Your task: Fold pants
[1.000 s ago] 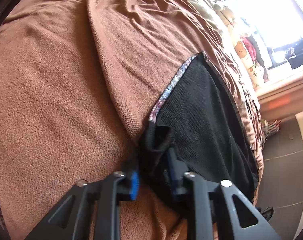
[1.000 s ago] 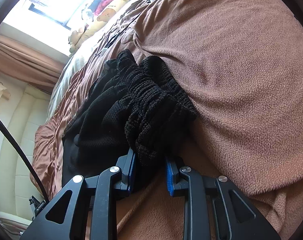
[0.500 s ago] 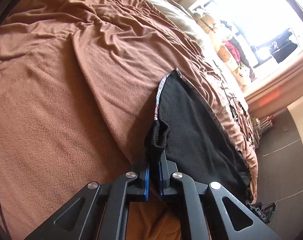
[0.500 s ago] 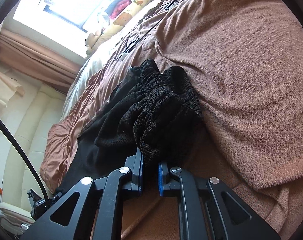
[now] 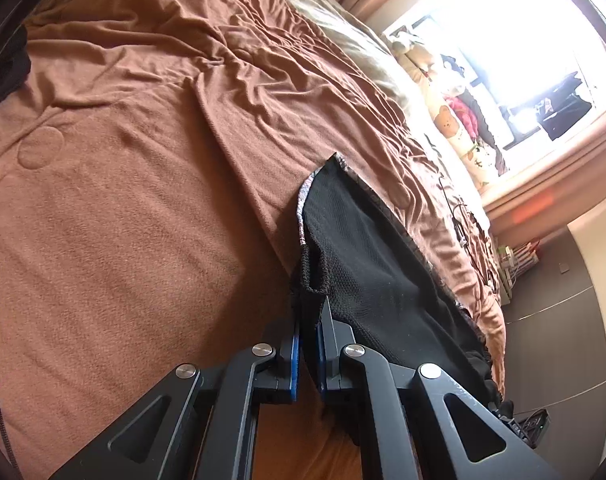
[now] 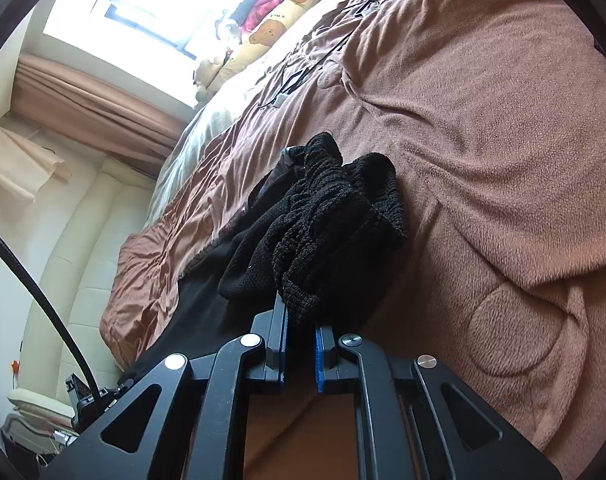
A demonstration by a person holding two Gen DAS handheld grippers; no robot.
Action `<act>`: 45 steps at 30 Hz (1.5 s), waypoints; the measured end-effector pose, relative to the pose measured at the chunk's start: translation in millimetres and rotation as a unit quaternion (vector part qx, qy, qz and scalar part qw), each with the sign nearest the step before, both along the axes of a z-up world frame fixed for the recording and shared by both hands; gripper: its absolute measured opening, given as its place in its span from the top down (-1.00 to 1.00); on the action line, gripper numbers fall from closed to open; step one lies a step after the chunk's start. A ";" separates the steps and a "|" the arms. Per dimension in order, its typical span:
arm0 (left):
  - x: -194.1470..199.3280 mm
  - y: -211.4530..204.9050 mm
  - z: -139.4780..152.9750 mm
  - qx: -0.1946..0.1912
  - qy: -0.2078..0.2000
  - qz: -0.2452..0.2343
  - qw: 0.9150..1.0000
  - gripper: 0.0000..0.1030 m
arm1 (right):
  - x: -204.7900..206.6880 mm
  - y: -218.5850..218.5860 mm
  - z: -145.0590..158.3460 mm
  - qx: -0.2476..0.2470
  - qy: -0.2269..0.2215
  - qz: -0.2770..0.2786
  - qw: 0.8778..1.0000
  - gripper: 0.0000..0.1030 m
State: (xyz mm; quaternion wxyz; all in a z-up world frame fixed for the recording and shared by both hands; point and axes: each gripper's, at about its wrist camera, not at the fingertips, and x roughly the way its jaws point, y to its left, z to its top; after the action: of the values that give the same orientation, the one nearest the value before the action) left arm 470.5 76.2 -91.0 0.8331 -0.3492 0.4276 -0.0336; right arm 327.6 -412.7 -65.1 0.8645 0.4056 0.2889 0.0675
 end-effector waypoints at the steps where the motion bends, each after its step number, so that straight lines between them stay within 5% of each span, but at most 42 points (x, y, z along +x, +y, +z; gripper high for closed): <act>1: -6.6 3.6 1.5 0.000 -0.002 0.001 1.000 0.87 | -2.5 1.7 1.9 -0.001 -0.001 0.002 1.000 0.87; 22: -131.2 66.9 5.0 -0.022 -0.008 0.019 1.000 0.87 | -74.7 60.8 4.8 -0.037 -0.003 0.034 0.999 0.87; 37: -169.9 93.5 -15.6 -0.034 0.010 0.022 0.999 0.84 | -109.5 83.1 -7.4 -0.054 0.022 0.047 0.997 0.86; 41: -165.7 99.3 -33.8 -0.005 0.062 0.038 0.997 0.65 | -103.5 78.5 -11.6 -0.045 0.054 0.038 0.997 0.60; 45: -170.3 114.2 -38.6 -0.017 0.061 0.060 0.996 0.23 | -108.3 75.0 -2.9 -0.058 0.054 0.013 0.997 -0.31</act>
State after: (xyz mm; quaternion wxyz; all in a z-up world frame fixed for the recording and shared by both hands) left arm 300.2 190.4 -129.6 0.8001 -0.3893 0.4554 0.0305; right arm 219.3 -337.8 -68.0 0.8689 0.3536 0.3440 0.0401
